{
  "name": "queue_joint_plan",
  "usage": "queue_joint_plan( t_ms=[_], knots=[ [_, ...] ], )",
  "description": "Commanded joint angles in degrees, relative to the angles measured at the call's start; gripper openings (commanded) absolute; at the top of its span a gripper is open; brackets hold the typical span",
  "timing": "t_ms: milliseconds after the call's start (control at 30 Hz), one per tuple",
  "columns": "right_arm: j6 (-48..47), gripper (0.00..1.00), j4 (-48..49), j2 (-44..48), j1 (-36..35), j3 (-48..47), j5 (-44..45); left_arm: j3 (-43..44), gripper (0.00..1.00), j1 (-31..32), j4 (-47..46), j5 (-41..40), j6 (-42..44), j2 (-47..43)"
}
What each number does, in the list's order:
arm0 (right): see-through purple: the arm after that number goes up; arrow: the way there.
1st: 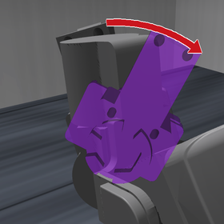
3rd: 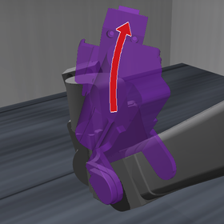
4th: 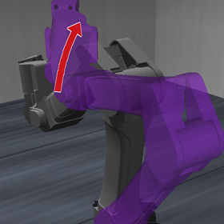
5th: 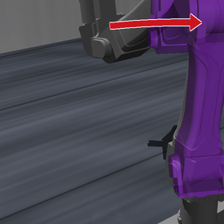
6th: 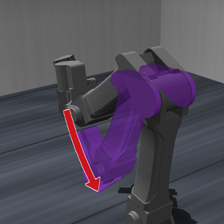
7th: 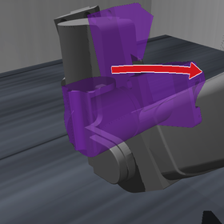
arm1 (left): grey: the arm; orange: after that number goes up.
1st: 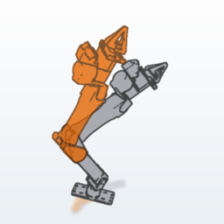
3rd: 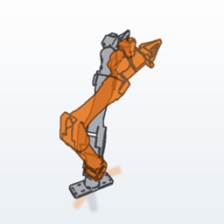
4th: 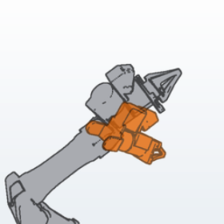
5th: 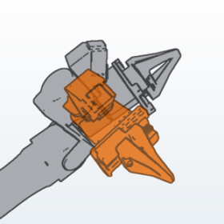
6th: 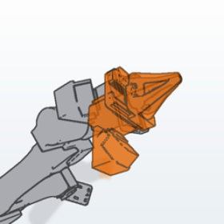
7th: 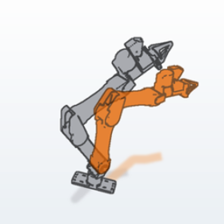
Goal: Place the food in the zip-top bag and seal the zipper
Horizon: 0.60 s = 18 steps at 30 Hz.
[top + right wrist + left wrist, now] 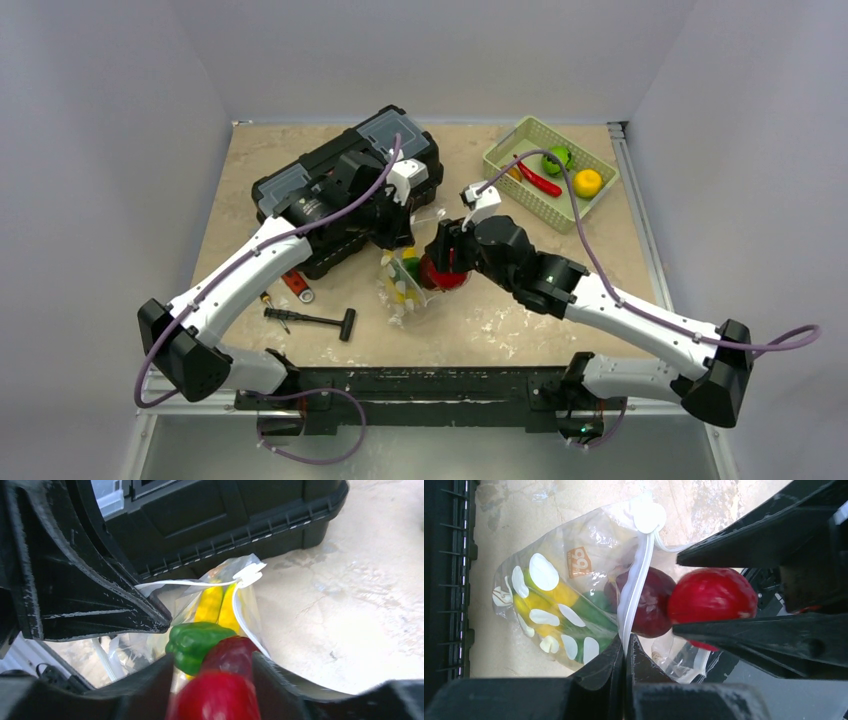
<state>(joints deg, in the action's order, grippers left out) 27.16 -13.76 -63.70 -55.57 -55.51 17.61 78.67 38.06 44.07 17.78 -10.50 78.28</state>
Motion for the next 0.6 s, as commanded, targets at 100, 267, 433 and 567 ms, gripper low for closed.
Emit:
queue_joint_plan(
  t_ms=[100, 267, 433, 567],
  knots=[
    [2.6, 0.38, 4.8, -6.1, -1.0, 0.1, -3.7, -1.0, 0.0, 0.3, -3.9, 5.6, -1.3, -2.6],
    [3.6, 0.33, 2.9, -9.8, -1.2, -1.5, -3.9, -1.1, 0.0, 0.3, -3.8, 4.5, -1.3, -2.6],
    [3.8, 0.34, 3.5, -5.4, -1.2, -0.9, -2.6, -0.9, 0.0, 0.3, -3.1, 2.5, -1.3, -2.2],
    [4.1, 0.5, 3.2, -2.8, -1.2, -1.9, -3.2, 0.2, 0.0, 0.2, -1.4, 2.4, -1.8, 0.3]
  ],
)
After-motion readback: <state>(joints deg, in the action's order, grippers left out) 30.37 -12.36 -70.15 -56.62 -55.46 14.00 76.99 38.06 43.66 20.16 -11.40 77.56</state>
